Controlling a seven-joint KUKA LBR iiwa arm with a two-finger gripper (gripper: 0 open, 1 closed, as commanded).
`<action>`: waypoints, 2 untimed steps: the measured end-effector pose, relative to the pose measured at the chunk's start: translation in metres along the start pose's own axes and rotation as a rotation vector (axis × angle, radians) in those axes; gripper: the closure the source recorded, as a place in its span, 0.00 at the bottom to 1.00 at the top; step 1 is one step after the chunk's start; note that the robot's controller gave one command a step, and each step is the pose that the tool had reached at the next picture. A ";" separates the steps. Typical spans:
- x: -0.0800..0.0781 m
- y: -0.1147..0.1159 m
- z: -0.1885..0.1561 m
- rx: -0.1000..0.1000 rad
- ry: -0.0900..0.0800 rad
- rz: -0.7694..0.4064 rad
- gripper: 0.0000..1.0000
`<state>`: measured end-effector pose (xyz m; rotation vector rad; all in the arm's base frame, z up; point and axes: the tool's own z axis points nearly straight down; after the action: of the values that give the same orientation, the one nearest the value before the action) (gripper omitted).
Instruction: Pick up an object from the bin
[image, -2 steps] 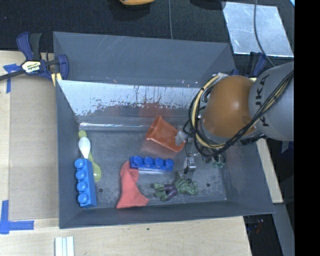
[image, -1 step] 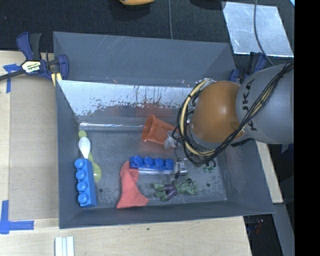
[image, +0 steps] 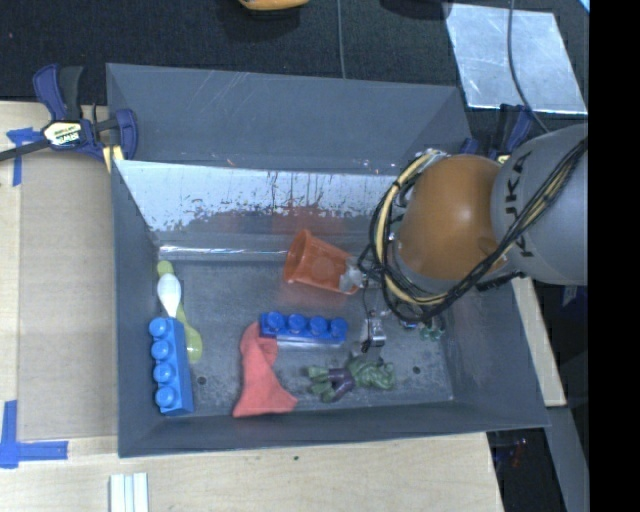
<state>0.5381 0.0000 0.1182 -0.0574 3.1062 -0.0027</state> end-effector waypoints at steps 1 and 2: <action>0.006 0.016 0.008 0.001 0.003 -0.032 0.00; 0.010 0.029 0.040 0.002 -0.006 -0.004 0.00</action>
Offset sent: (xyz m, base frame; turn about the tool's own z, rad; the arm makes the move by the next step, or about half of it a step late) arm -0.0122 0.0305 -0.0450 -0.0013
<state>0.5281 0.0287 0.0779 -0.0638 3.1004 -0.0052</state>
